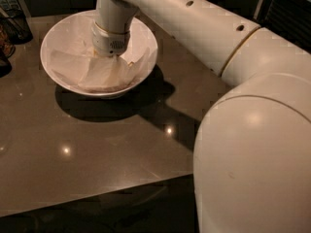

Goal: Pick banana from white bowl

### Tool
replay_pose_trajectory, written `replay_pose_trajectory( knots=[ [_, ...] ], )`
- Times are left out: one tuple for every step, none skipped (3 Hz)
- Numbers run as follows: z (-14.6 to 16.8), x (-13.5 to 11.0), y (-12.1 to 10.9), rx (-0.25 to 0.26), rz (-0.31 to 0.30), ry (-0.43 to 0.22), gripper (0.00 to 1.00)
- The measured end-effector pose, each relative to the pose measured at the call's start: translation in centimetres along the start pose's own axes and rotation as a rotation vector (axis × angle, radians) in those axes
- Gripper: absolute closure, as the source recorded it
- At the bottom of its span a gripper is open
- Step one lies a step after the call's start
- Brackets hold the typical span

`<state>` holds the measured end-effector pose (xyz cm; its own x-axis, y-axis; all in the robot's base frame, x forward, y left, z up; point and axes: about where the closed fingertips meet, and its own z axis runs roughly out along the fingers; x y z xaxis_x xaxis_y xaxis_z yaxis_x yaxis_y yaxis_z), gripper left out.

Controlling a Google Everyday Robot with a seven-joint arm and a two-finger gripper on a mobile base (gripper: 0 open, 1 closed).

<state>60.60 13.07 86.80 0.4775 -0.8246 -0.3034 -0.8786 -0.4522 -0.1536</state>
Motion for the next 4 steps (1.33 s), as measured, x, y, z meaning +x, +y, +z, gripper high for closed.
replay_pose_trajectory(
  knots=[
    [0.0, 0.0, 0.0, 0.0, 0.0, 0.0, 0.35],
    [0.0, 0.0, 0.0, 0.0, 0.0, 0.0, 0.12],
    [0.01, 0.0, -0.01, 0.0, 0.0, 0.0, 0.0],
    [0.01, -0.01, -0.04, 0.001, 0.0, 0.0, 0.0]
  ],
)
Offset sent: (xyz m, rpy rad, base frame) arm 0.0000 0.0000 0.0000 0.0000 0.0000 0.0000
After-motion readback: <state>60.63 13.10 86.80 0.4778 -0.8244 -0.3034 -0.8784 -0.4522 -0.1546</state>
